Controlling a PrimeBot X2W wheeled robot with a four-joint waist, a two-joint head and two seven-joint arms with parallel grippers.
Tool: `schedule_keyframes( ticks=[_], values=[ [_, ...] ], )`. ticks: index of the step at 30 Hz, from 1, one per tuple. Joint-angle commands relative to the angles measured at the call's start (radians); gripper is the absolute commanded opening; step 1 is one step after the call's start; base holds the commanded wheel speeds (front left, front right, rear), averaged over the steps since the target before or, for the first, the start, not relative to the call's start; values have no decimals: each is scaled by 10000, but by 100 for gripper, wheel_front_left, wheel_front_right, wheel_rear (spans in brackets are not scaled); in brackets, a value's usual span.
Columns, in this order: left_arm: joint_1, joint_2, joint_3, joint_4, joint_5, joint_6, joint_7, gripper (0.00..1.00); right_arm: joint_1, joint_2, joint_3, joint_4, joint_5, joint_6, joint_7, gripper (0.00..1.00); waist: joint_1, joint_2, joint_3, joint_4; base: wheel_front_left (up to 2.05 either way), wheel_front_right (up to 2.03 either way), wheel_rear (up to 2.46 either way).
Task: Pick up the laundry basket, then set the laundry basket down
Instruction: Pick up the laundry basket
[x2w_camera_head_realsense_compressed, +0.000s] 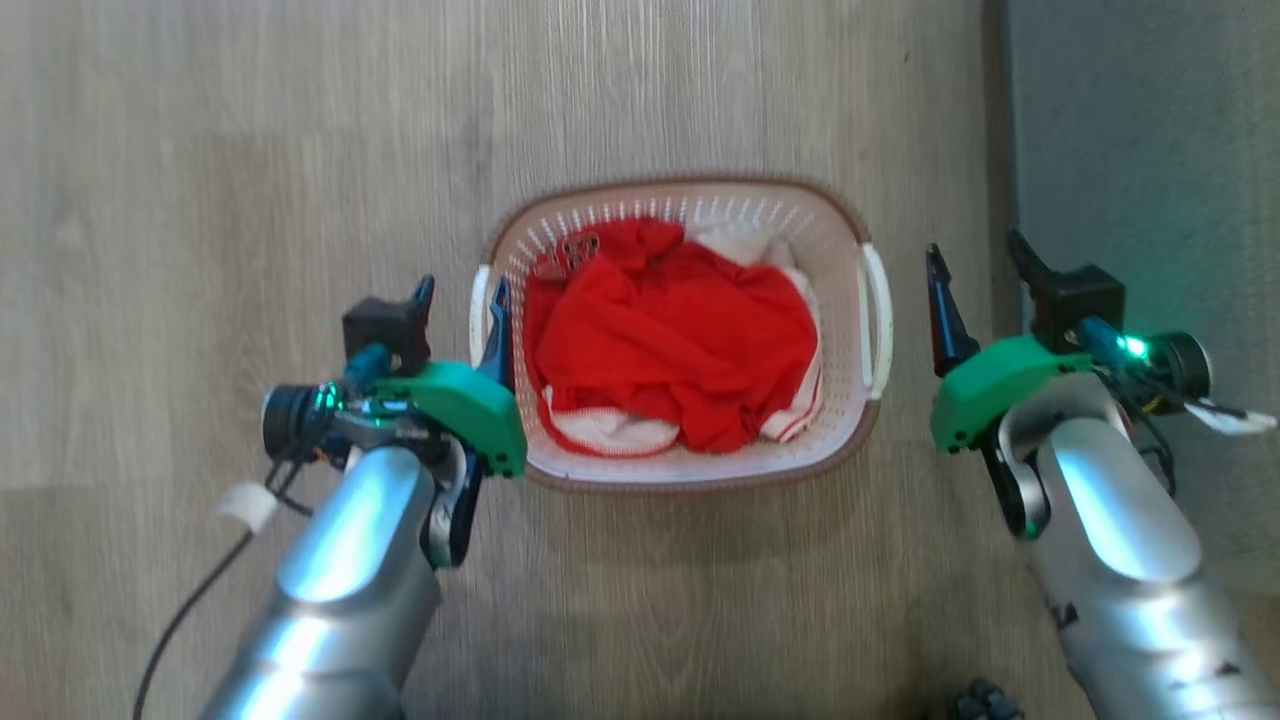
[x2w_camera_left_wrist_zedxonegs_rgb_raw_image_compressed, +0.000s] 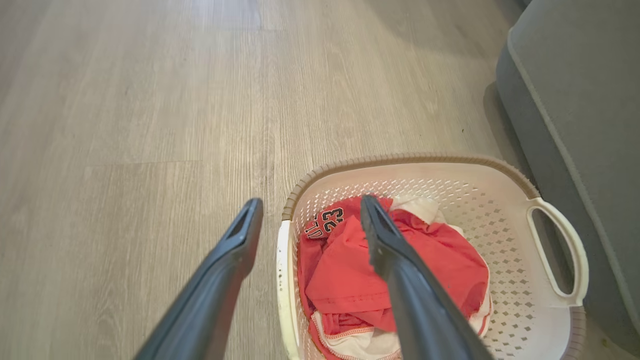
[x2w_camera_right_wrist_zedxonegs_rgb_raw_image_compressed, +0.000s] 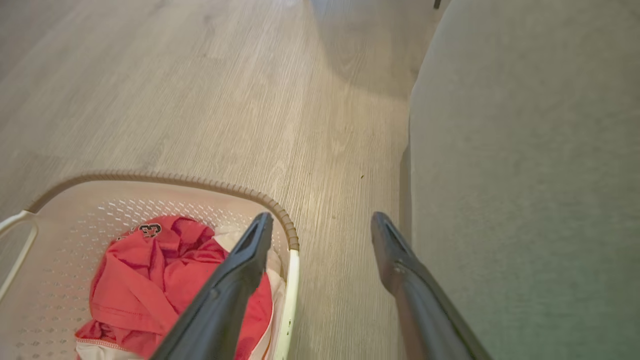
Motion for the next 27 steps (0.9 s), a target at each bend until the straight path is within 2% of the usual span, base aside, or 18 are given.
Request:
schedule_keyframes(
  ticks=[1, 10, 15, 21, 27],
  values=[
    [-188, 101, 179, -1, -85, -49, -49, 100, -111, 120, 258, -52, 93, 71, -120, 100, -3, 0, 548, -46, 0, 0, 0],
    [-1482, 101, -527, 2070, -367, -412, -49, 100, -1451, 238, 942, 2060, 597, 71, -120, 100, -3, 0, 1618, -102, 0, 0, 0],
    [-2005, 101, -915, 3011, -1094, -619, -49, 100, -2177, 317, 1379, 3248, 1120, 71, 10, 100, -3, 0, 2037, -94, 0, 0, 0],
    [-2736, 101, -1819, 3906, -1915, -740, 35, 100, -2856, 351, 1928, 4100, 1697, 71, 110, 100, -3, 0, 2444, -48, 0, 0, 0],
    [-3161, 101, -2422, 4202, -2592, -884, 202, 100, -3214, 359, 2402, 4657, 2063, 71, 407, 100, -3, 0, 2691, -46, 0, 0, 0]
  ],
)
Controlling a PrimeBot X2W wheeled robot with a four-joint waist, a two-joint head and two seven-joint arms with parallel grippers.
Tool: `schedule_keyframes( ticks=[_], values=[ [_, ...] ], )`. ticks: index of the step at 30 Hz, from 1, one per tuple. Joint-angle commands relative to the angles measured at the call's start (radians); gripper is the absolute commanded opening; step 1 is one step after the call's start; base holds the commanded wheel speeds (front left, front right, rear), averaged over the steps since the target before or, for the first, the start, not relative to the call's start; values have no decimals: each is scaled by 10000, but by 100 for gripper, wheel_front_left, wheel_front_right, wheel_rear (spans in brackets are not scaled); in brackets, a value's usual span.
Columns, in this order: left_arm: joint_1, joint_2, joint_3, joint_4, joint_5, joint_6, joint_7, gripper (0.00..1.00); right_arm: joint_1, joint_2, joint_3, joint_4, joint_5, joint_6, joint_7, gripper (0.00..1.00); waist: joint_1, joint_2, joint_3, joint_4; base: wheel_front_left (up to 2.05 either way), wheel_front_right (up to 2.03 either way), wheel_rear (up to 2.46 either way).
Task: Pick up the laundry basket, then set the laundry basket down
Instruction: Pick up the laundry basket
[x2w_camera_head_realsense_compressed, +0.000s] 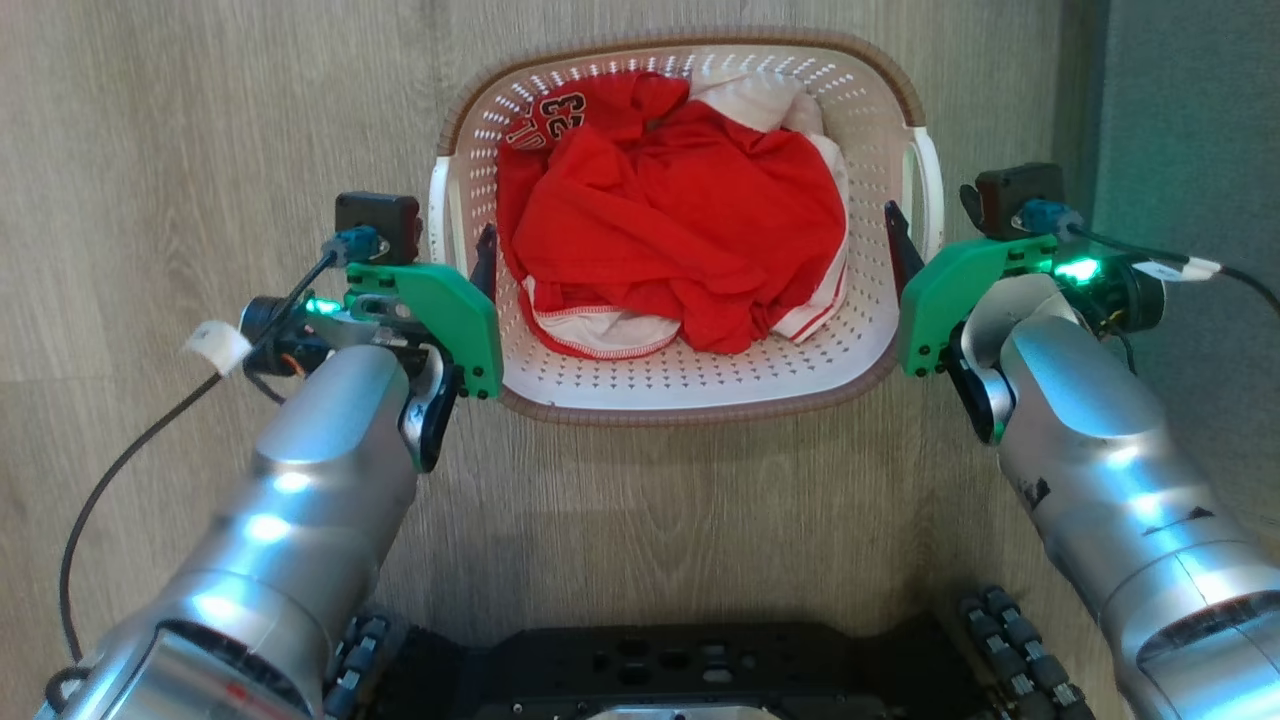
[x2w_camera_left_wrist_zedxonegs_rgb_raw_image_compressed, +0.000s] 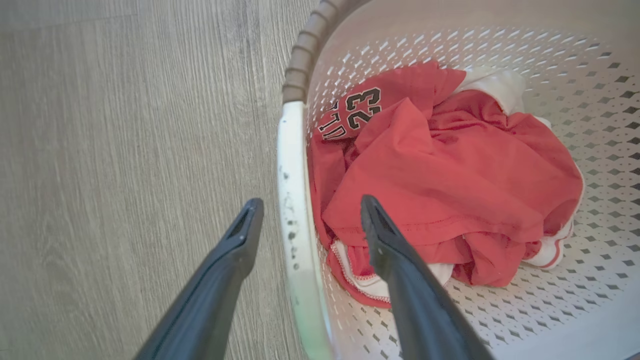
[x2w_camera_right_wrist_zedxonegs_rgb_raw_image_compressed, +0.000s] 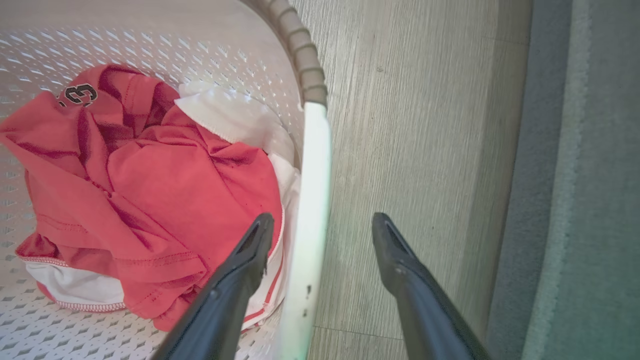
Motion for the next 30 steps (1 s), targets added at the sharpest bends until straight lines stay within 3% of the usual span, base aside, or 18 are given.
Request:
schedule_keyframes(
  ticks=[1, 16, 30],
  values=[
    [66, 194, 17, 21, -107, -82, 46, 100, 237, 158, 233, 4, 93, 71, 45, 100, -1, -1, 76, -2, 0, 0, 0],
    [-799, 194, -1600, 346, -1443, -77, 1083, 100, -556, 197, 1256, 811, 1003, 71, 700, 100, -1, -1, 666, 17, 0, 0, 0],
    [-1244, 194, -2629, 428, -2125, 94, 1310, 100, -795, 232, 1997, 915, 1943, 71, 808, 100, -1, -1, 948, 75, 0, 0, 0]
  ],
)
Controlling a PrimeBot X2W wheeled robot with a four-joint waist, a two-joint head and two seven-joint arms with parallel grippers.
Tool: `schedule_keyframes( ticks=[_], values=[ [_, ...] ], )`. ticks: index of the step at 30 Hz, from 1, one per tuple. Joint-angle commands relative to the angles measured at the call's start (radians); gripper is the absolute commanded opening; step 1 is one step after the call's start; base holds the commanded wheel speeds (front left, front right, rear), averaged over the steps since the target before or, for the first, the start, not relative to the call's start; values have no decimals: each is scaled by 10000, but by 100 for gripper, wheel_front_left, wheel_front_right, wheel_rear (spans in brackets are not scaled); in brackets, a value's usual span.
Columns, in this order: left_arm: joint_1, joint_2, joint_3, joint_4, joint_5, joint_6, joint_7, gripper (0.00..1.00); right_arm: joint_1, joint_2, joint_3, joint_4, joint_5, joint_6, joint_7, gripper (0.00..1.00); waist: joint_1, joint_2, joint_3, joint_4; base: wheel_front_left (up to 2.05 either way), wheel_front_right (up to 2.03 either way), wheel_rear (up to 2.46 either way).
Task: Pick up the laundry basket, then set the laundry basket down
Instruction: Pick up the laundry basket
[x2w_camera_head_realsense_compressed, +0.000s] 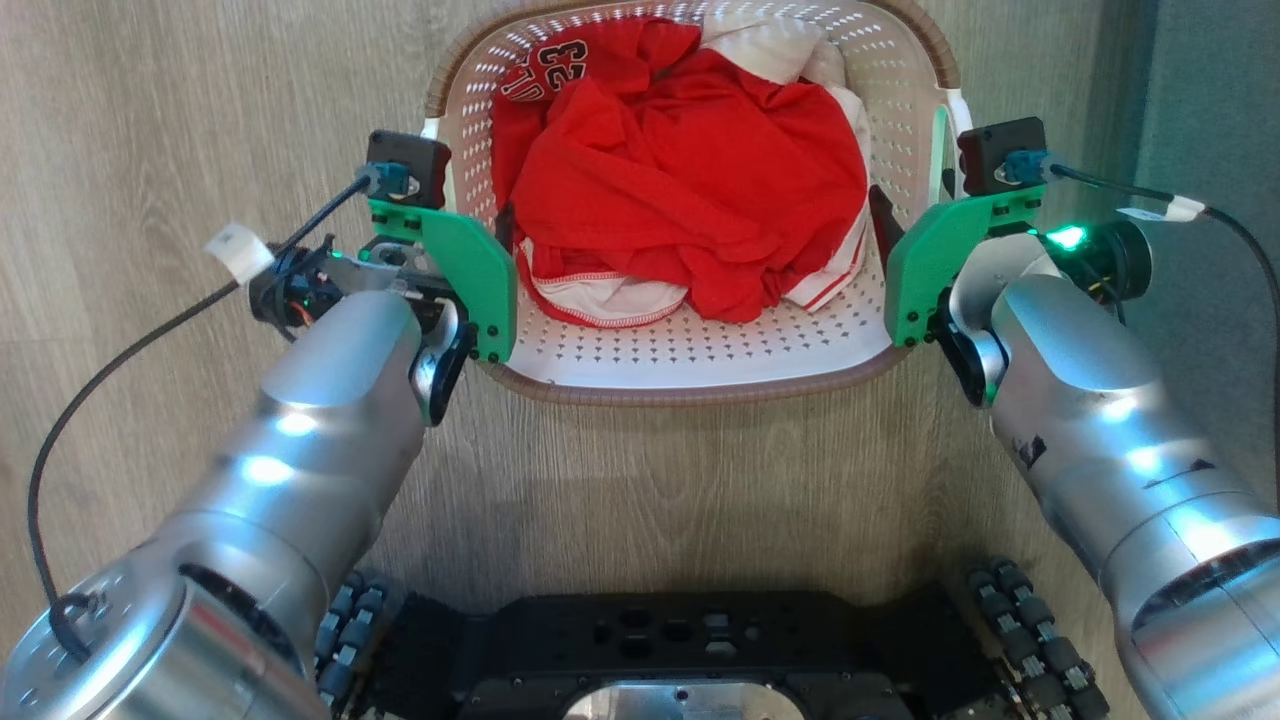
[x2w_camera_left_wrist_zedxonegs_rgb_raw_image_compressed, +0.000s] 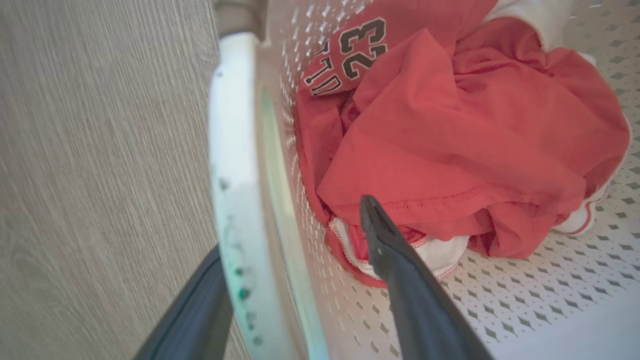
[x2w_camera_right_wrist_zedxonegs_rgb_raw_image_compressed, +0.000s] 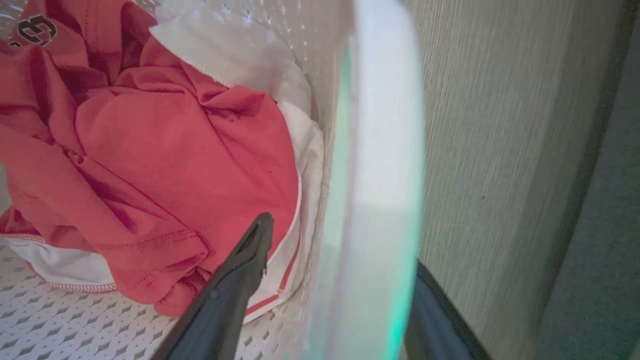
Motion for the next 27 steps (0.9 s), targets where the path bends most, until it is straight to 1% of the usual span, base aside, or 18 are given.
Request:
schedule_keyframes(
  ticks=[1, 8, 23, 24, 25, 26, 27],
  values=[
    [13, 196, -24, -28, -196, 72, 43, 100, 340, 211, 215, 29, 152, 71, -75, 100, 0, -1, 17, 11, 0, 0, 0],
    [-126, 196, -347, -34, -599, 102, 116, 100, 213, 213, 405, 151, 496, 71, -136, 100, 0, -1, 92, 61, 0, 0, 0],
    [-225, 196, -1062, -288, -1382, 200, 102, 100, 12, 85, 780, 421, 830, 71, -390, 100, 0, -1, 193, 267, 0, 0, 0],
    [-231, 196, -1095, -311, -1454, 193, 82, 76, 9, 83, 803, 434, 868, 71, -359, 80, 0, -1, 197, 278, 0, 0, 0],
    [-235, 196, -1119, -334, -1535, 181, 53, 0, 8, 82, 831, 445, 907, 71, -314, 14, 0, -1, 198, 289, 0, 0, 0],
    [-248, 196, -1154, -343, -1595, 179, 21, 0, 12, 84, 869, 445, 943, 71, -268, 0, 0, -1, 199, 298, 0, 0, 0],
    [-260, 196, -1193, -337, -1649, 183, -8, 0, 23, 89, 909, 432, 991, 71, -207, 0, 0, -1, 199, 304, 0, 0, 0]
  ],
)
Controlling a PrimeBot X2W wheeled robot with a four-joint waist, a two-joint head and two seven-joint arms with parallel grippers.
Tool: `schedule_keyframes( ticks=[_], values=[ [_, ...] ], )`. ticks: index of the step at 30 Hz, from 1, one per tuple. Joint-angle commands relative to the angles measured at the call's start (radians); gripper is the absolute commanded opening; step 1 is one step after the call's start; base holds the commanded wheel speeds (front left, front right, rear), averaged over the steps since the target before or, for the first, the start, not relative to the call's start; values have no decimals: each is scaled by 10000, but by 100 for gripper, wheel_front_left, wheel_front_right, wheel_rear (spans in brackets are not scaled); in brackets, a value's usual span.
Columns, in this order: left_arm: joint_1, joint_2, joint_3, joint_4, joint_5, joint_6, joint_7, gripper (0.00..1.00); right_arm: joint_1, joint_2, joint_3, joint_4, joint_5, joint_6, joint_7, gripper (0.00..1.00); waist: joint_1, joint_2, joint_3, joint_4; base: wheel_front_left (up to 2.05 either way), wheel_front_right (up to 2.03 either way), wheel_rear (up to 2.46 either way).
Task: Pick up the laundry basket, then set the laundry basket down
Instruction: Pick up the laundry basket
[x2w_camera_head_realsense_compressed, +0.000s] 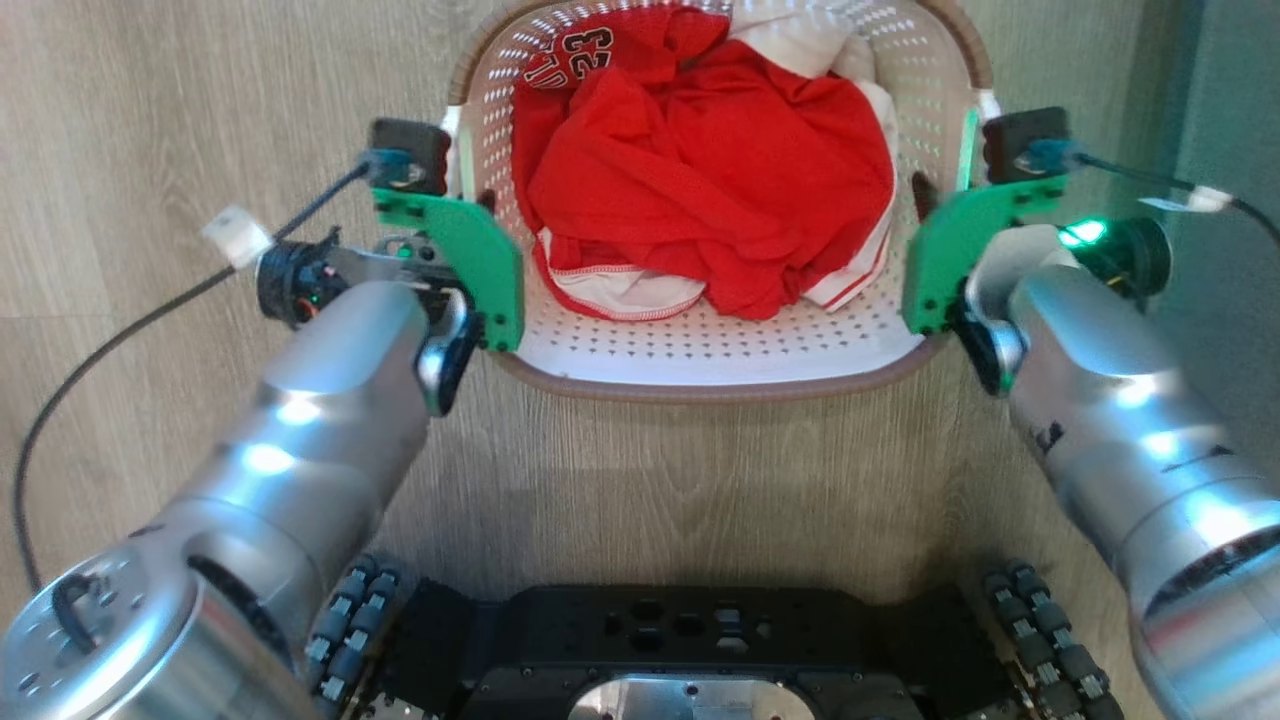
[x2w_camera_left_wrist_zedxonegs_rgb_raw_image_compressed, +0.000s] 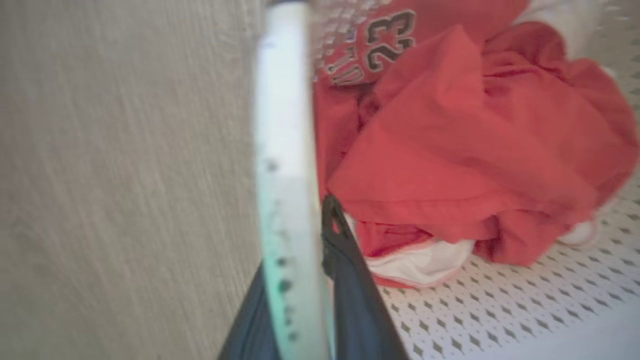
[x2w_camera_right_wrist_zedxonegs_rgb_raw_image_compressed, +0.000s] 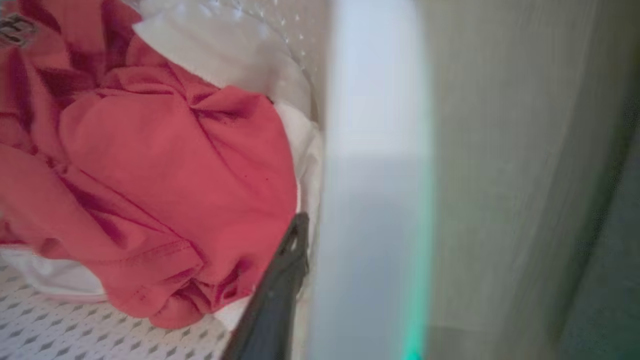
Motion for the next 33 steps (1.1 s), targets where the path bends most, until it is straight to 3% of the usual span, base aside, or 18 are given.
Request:
schedule_keyframes(
  ticks=[1, 14, 33],
  values=[
    [35, 162, -17, -89, -67, -2, -100, 0, 402, 166, 216, -93, 100, 71, 38, 0, 0, -1, 3, 3, 0, 0, 0],
    [74, 162, -776, -58, -591, -215, 184, 0, 474, 32, 631, -50, 499, 71, 237, 0, 0, -1, -200, 10, 0, 0, 0],
    [823, 162, -1441, -430, -897, -866, 1876, 0, 1445, -78, 1765, -559, 1819, 71, 3677, 0, 0, -1, -2292, -122, 0, 0, 0]
  ],
)
